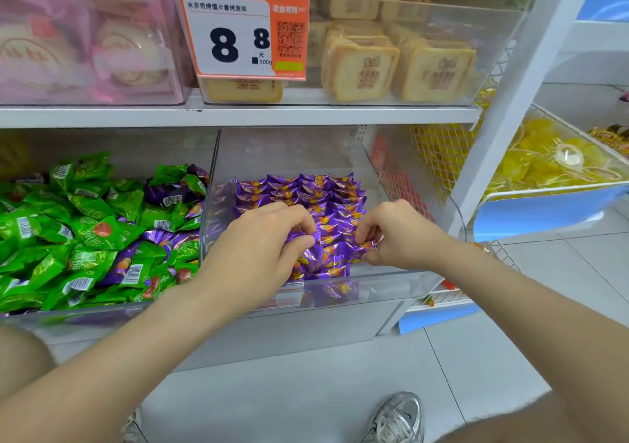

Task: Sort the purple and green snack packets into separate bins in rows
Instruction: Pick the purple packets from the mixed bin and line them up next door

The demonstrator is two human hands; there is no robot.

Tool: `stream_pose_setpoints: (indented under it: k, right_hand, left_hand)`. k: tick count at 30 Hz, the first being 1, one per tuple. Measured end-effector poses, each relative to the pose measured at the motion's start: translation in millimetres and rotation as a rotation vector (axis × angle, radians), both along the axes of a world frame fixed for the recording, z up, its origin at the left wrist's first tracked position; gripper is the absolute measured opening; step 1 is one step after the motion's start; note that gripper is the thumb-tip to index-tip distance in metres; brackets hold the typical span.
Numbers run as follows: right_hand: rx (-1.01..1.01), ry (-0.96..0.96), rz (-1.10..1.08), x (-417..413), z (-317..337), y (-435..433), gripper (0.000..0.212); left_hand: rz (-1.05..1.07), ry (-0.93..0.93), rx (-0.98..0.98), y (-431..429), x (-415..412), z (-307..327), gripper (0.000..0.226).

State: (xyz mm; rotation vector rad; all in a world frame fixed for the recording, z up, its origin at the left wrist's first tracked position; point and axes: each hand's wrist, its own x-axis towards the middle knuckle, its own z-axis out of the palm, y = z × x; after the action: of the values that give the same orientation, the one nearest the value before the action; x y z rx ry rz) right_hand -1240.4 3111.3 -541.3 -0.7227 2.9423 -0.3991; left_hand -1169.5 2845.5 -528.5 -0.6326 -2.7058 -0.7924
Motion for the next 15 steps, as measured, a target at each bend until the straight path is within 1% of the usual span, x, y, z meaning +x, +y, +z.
stream_pose_setpoints:
  k: [6, 9, 11, 12, 13, 14, 15]
  right_hand:
    - [-0.008, -0.020, -0.010, -3, -2, 5, 0.022]
    - [-0.027, -0.026, -0.013, -3, 0, 6, 0.018]
    - [-0.068, 0.033, -0.032, -1, 5, 2, 0.011]
    - [-0.127, 0.066, -0.046, 2, 9, -1, 0.012]
    - [-0.231, 0.056, -0.059, 6, 16, -5, 0.015]
    - [-0.370, -0.027, -0.064, 12, 24, -10, 0.017]
    - [-0.517, -0.171, -0.049, 20, 32, -15, 0.016]
  left_hand:
    - [0.011, -0.027, 0.071, 1, -1, 1, 0.002]
    - [0.014, -0.048, 0.112, 2, -1, 2, 0.002]
    - [0.013, -0.068, 0.152, 3, 1, 4, 0.001]
    - [0.012, -0.079, 0.182, 4, 1, 4, 0.002]
    - [0.011, -0.089, 0.220, 5, 1, 5, 0.003]
    - [0.011, -0.093, 0.258, 5, 2, 6, 0.004]
    - [0.015, -0.093, 0.293, 6, 1, 8, 0.004]
